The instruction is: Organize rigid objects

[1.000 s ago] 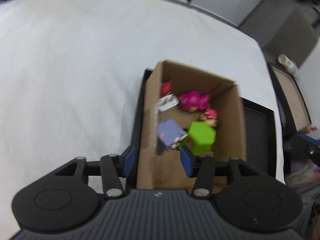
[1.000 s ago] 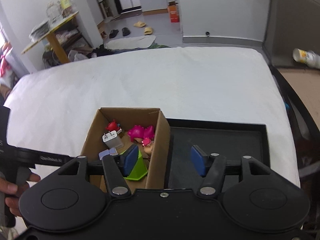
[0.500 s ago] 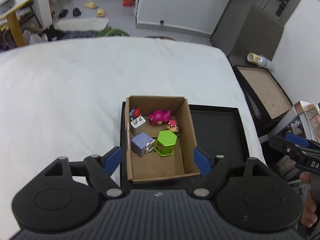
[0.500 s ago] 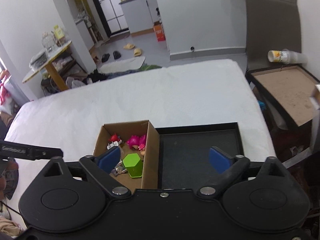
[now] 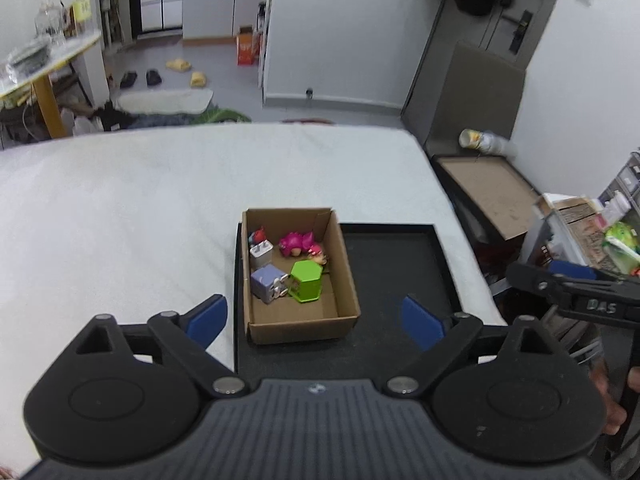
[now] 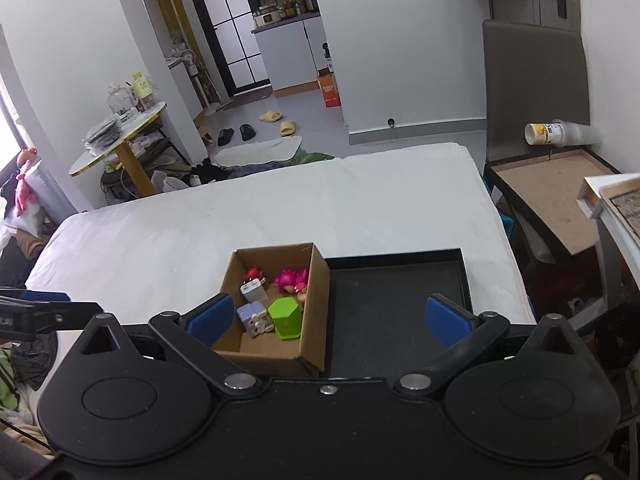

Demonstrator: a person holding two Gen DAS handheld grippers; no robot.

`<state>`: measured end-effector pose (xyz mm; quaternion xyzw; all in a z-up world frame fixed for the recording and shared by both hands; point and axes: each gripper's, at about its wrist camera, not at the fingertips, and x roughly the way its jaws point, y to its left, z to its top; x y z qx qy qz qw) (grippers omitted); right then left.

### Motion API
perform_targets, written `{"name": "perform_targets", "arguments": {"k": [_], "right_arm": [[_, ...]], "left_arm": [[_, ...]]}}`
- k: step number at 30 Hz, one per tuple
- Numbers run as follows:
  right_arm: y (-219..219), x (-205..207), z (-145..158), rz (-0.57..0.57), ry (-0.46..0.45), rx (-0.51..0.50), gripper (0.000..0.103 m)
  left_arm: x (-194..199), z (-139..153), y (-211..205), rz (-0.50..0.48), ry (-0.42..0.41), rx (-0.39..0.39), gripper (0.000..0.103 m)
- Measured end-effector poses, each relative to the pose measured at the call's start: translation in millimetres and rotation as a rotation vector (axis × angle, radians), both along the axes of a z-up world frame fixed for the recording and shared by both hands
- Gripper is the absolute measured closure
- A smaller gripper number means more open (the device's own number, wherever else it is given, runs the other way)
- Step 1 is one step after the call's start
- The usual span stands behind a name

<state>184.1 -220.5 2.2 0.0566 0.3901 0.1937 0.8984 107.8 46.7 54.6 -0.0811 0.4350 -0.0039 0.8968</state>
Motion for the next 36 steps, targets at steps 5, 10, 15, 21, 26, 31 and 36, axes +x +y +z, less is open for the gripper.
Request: {"name": "perform_targets", "arguments": {"k": [5, 10, 15, 21, 26, 31, 36], "right_arm": [[-11.9, -23.4, 9.3, -0.015, -0.021, -0.002, 0.000], [-22.2, -45.9, 18.3, -0.036, -0.050, -0.013, 0.000], [-29.7, -66.4, 28.4, -0.049, -0.087, -0.033, 0.000], [-35.1, -82.8, 40.0, -0.064, -0.108, -0.020, 0.000], [-37.1, -90.5, 45.0, -0.090, -0.116, -0.024, 0.000], [-33.9, -99.6, 42.8, -0.095, -0.120, -0.048, 0.000], [-30.5, -108.5, 43.0, -0.078, -0.124, -0.056, 0.000]], "left_arm": [[-32.4, 9.8, -16.7, -0.028, -0.030, -0.003, 0.004], [-56.9, 12.1, -21.7, -0.019, -0.048, -0.035, 0.004], [-75.3, 12.6, -29.0, -0.013, -0.047, -0.027, 0.004], [-95.3, 17.6, -31.2, 0.007, -0.101, -0.017, 0.002], [-108.1, 23.7, -31.2, 0.036, -0.163, -0.033, 0.001], [-117.8, 27.7, -33.5, 0.051, -0.200, -0.019, 0.000], [-117.5, 19.6, -35.8, 0.043, -0.184, -0.011, 0.000]]}}
